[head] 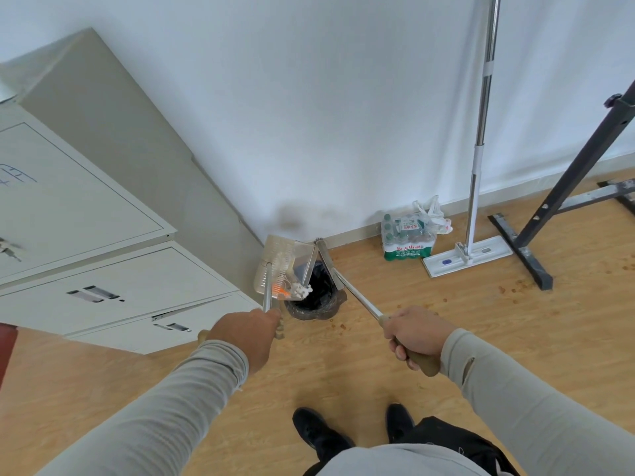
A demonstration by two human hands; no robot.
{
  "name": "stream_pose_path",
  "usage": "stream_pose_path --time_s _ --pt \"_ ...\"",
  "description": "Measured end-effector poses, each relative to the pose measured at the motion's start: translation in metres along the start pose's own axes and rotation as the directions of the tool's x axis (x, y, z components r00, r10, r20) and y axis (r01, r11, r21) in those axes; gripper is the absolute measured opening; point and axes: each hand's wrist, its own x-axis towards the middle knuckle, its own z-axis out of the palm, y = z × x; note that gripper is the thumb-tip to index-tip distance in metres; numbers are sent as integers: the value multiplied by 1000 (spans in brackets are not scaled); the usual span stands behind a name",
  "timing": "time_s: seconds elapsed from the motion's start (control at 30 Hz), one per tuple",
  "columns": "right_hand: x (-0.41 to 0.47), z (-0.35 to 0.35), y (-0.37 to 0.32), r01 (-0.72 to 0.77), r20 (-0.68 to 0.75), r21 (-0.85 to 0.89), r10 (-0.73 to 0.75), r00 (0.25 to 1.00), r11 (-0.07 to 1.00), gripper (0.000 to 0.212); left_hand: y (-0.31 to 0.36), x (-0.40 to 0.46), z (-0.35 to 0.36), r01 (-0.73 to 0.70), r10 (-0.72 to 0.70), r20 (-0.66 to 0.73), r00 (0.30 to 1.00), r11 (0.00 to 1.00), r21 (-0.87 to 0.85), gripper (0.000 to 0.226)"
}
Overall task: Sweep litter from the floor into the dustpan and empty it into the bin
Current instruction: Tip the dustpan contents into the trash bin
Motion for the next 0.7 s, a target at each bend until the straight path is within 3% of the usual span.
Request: stream_pose_path --time_s 0.17,0.7 --pt "-1 0 3 10 8 11 -11 1000 1000 8 -2 -3 -1 8 -8 15 1000 1000 -3 44" --pt "-6 0 3 8 13 -7 -7 1000 1000 7 2 0 -6 -24 21 51 998 998 56 48"
